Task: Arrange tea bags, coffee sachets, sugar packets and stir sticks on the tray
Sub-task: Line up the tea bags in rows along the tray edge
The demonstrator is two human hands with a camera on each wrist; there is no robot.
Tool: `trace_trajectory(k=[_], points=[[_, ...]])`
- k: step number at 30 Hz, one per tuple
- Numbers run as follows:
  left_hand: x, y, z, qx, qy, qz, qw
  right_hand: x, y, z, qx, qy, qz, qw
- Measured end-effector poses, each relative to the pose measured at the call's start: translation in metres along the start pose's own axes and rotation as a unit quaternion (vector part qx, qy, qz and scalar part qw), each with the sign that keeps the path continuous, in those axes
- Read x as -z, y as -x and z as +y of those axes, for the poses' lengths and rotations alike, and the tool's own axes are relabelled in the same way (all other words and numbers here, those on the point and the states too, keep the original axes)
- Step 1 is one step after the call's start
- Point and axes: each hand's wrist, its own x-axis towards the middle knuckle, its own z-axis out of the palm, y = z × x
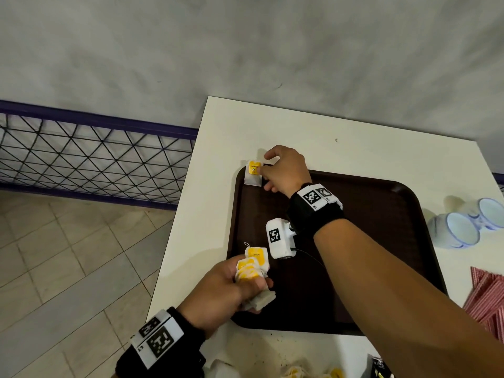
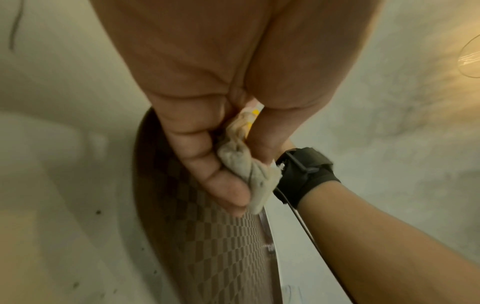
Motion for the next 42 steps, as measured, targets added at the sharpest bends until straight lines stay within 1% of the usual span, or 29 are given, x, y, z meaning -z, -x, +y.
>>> trace_trajectory(k=[2, 3, 4, 6, 8, 10, 11, 12, 14, 16, 18, 21, 24, 27, 30, 32, 33, 39, 42], points=[[0.002, -0.001, 0.007, -0.015, 0.019, 0.021, 0.999, 0.009, 0.01, -0.001, 0.009, 0.003, 0.029, 1.0], [0.004, -0.001, 0.012, -0.028, 0.026, 0.035, 0.999, 0.014, 0.02, -0.001, 0.017, -0.005, 0.031, 0.999], [0.005, -0.002, 0.017, -0.041, 0.028, 0.049, 0.998, 0.019, 0.033, -0.001, 0.025, -0.022, 0.013, 0.999], [0.008, -0.006, 0.026, -0.06, 0.021, 0.078, 0.995, 0.027, 0.067, 0.0, 0.034, -0.073, -0.083, 0.993], [0.01, -0.01, 0.033, -0.063, 0.018, 0.103, 0.993, 0.032, 0.099, 0.003, 0.033, -0.115, -0.186, 0.975], [0.009, -0.014, 0.04, -0.067, 0.019, 0.125, 0.99, 0.03, 0.119, 0.007, 0.036, -0.131, -0.248, 0.959], [0.008, -0.016, 0.042, -0.07, 0.022, 0.134, 0.988, 0.026, 0.124, 0.01, 0.041, -0.13, -0.26, 0.956], [0.008, -0.018, 0.044, -0.073, 0.026, 0.14, 0.987, 0.022, 0.128, 0.012, 0.043, -0.126, -0.261, 0.956], [0.006, -0.019, 0.047, -0.067, 0.038, 0.137, 0.987, 0.014, 0.131, 0.016, 0.039, -0.123, -0.24, 0.962], [0.008, -0.018, 0.048, -0.049, 0.058, 0.12, 0.99, 0.011, 0.13, 0.019, 0.027, -0.126, -0.222, 0.967], [0.013, -0.017, 0.048, -0.04, 0.077, 0.096, 0.992, 0.012, 0.128, 0.02, 0.018, -0.119, -0.218, 0.969], [0.018, -0.018, 0.046, -0.06, 0.029, 0.096, 0.993, 0.013, 0.125, 0.018, 0.006, -0.122, -0.227, 0.966], [0.02, -0.02, 0.046, -0.071, -0.004, 0.105, 0.992, 0.013, 0.123, 0.017, -0.024, -0.165, -0.227, 0.959], [0.022, -0.023, 0.046, -0.073, -0.012, 0.118, 0.99, 0.014, 0.116, 0.018, -0.016, -0.136, -0.202, 0.97], [0.025, -0.024, 0.048, -0.069, 0.006, 0.13, 0.989, 0.02, 0.102, 0.016, -0.003, -0.118, -0.146, 0.982], [0.027, -0.023, 0.048, -0.058, 0.028, 0.131, 0.989, 0.025, 0.085, 0.015, -0.016, -0.125, -0.112, 0.986], [0.028, -0.023, 0.048, -0.053, 0.036, 0.13, 0.989, 0.026, 0.076, 0.015, -0.027, -0.127, -0.108, 0.986], [0.03, -0.021, 0.047, -0.043, 0.046, 0.13, 0.99, 0.016, 0.04, 0.009, -0.098, -0.147, -0.151, 0.973], [0.031, -0.022, 0.046, -0.039, 0.046, 0.128, 0.99, 0.015, 0.03, 0.004, -0.106, -0.144, -0.15, 0.972]])
